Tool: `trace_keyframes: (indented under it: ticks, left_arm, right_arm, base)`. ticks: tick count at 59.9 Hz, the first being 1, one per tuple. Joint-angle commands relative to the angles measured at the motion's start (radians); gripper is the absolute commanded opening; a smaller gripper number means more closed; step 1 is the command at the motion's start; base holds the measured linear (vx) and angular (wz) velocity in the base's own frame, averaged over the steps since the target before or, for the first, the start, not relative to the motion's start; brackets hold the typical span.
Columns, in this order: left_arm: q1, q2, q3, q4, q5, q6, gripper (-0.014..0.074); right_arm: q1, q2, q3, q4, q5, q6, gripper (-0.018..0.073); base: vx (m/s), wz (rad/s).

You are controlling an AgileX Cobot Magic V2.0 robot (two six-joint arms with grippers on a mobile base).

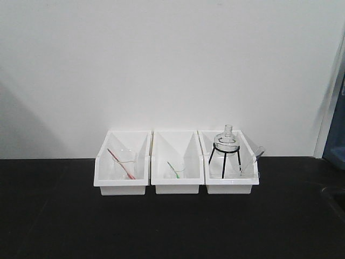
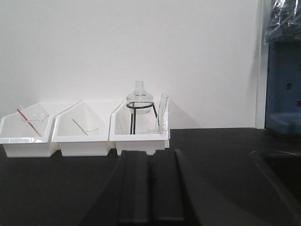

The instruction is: Pick beaker and place in left cabinet

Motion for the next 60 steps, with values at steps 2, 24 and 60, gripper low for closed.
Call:
trace_keyframes:
  ticks: [2, 24, 60]
  left_arm:
    - [-0.005, -0.010, -0.015, 0.003, -0.075, -0.004, 0.0004]
    - [-0.005, -0.010, -0.015, 0.003, -0.075, -0.004, 0.0004]
    - [-0.005, -0.010, -0.015, 0.003, -0.075, -0.004, 0.0004]
  right_arm:
    - [-0.006, -0.013, 0.005, -0.011, -0.093, -0.003, -0.0008]
    - [-0.006, 0.025, -0.180, 0.037, -0.165, 0.038, -0.0008]
    - [-0.006, 0.724, -0.721, 0.028, -0.057, -0.032, -0.0008]
  base:
    - [0.00, 0.00]
    - [0.00, 0.00]
    - [0.00, 0.00]
